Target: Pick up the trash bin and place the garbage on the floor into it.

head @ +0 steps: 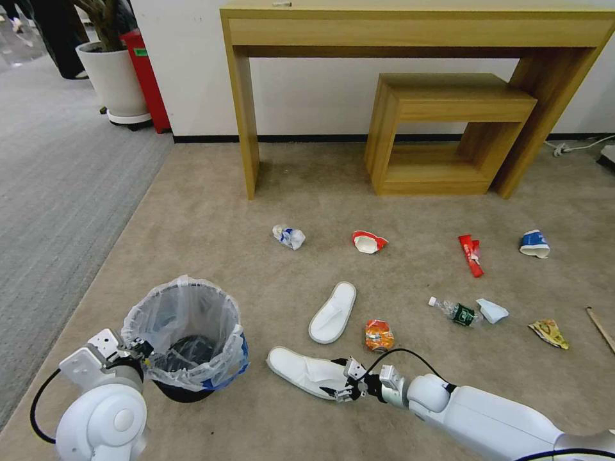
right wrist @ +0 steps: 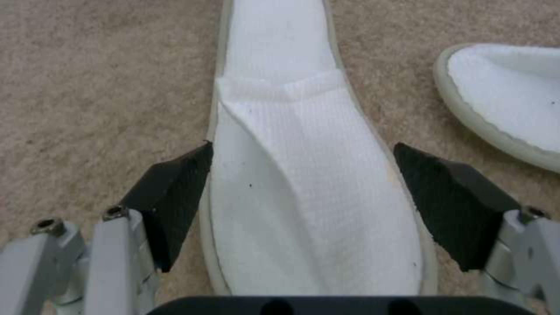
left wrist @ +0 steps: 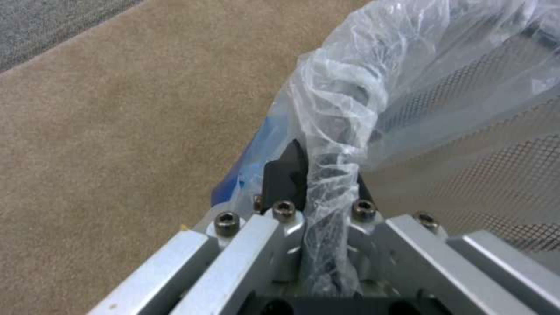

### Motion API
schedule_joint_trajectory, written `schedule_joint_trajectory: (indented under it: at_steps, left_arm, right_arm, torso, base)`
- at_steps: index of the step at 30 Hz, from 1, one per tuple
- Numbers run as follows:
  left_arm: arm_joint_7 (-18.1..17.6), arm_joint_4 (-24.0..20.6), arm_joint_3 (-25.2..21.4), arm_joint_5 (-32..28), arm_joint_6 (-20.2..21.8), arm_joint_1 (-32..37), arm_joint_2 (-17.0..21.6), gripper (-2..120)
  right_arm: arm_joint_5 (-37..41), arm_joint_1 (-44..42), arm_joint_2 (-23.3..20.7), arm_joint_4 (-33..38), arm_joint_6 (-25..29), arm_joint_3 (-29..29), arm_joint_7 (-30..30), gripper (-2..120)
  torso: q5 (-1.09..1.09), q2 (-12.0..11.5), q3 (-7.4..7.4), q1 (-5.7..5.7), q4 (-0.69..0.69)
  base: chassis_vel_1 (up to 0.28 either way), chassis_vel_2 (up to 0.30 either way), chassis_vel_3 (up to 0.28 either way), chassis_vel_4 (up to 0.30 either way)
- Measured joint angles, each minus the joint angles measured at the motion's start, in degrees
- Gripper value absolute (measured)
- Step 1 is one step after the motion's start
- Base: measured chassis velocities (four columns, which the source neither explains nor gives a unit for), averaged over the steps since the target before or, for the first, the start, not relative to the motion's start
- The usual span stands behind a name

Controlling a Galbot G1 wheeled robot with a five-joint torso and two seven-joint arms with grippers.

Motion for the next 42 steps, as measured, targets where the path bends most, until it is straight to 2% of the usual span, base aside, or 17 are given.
schedule_joint_trajectory:
  at_steps: [20, 24, 33, 35, 41, 42]
  left_arm:
    - [0.54, 0.09, 0.11, 0.56, -0.42, 0.09, -0.2, 1]
    - [0.63, -0.21, 0.3, 0.69, -0.47, 0.12, -0.33, 1]
    - [0.84, -0.6, 0.49, 1.0, -0.57, 0.16, -0.5, 1]
    - [0.92, -0.6, 0.57, 1.09, -0.66, 0.1, -0.53, 1]
    - [1.07, -0.93, 0.74, 1.28, -0.88, 0.11, -0.65, 1]
    - [1.09, -1.01, 0.74, 1.3, -0.91, 0.17, -0.66, 1]
  right_arm:
    - [-0.08, 0.2, 1.13, -2.76, 0.95, -0.19, -0.58, 63]
    - [-0.18, 0.11, 1.16, -3.47, 1.31, -0.1, -0.95, 48]
    - [-0.24, 0.22, 1.48, -4.25, 1.6, -0.17, -1.3, 39]
    - [-0.25, 0.26, 1.66, -4.54, 1.73, -0.29, -1.38, 31]
    - [-0.33, 0.35, 1.98, -5.49, 2.22, -0.43, -2.09, 26]
    - [-0.37, 0.39, 2.13, -5.81, 2.33, -0.47, -2.26, 21]
  torso:
    - [0.0, 0.0, 0.0, 0.0, 0.0]
    - [0.0, 0.0, 0.0, 0.0, 0.0]
    - [0.0, 0.0, 0.0, 0.0, 0.0]
    - [0.0, 0.0, 0.0, 0.0, 0.0]
    - [0.0, 0.0, 0.0, 0.0, 0.0]
    - [0.0, 0.0, 0.0, 0.0, 0.0]
  base:
    - [0.0, 0.0, 0.0, 0.0]
    - [0.0, 0.0, 0.0, 0.0]
    - [0.0, 0.0, 0.0, 0.0]
    - [0.0, 0.0, 0.0, 0.0]
    - [0.0, 0.0, 0.0, 0.0]
    - [0.0, 0.0, 0.0, 0.0]
